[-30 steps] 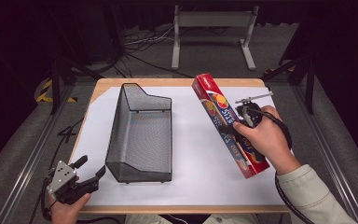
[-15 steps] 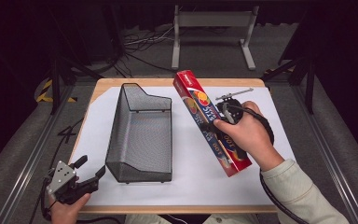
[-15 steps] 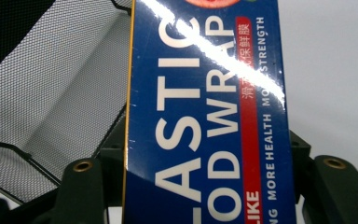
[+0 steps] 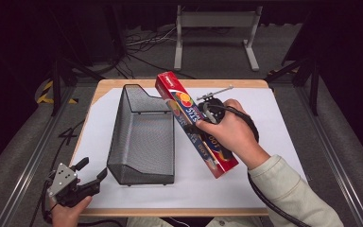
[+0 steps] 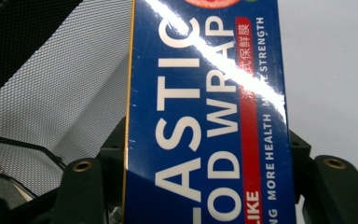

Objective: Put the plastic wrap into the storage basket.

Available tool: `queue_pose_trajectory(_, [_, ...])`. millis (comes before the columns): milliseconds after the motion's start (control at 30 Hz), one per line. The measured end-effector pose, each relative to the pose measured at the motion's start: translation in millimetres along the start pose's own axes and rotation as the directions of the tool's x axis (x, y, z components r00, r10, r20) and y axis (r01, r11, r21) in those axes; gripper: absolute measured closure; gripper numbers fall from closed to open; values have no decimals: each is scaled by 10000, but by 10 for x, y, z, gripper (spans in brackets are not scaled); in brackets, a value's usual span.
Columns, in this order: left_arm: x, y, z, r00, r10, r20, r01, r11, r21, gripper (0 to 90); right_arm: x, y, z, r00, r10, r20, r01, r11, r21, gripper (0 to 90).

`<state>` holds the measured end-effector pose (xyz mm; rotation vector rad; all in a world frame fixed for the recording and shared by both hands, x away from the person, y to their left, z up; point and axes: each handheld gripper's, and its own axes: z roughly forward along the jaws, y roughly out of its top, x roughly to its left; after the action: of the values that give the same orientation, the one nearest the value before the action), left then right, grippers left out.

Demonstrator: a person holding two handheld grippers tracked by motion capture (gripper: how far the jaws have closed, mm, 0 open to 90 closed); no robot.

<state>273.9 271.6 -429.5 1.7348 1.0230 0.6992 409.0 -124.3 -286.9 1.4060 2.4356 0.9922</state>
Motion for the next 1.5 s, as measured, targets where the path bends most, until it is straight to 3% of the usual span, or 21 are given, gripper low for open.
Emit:
queue_pose_trajectory(233, [1, 1, -10, 10000, -25, -11, 25, 10000, -50, 250, 174, 107, 69, 9994, -67, -330, 69, 10000, 66, 393])
queue_pose_trajectory(700, [-1, 1, -16, 10000, -11, -46, 11, 10000, -78, 250, 358, 165, 299, 9990, -116, -430, 113, 9999, -57, 393])
queue_pose_trajectory(1067, [0, 0, -18, 10000, -41, -36, 41, 10000, -76, 250, 522, 141, 595, 9983, 311, -489, -301, 9993, 227, 393])
queue_pose_trajectory(1333, [3, -3, -18, 10000, -56, -9, 56, 9999, -122, 250, 586, 125, 792, 9944, 859, -618, -836, 9957, 393, 392])
queue_pose_trajectory(1500, [2, -4, -17, 10000, -56, 2, 56, 9999, -123, 250, 611, 118, 852, 9932, 947, -682, -909, 9943, 562, 392])
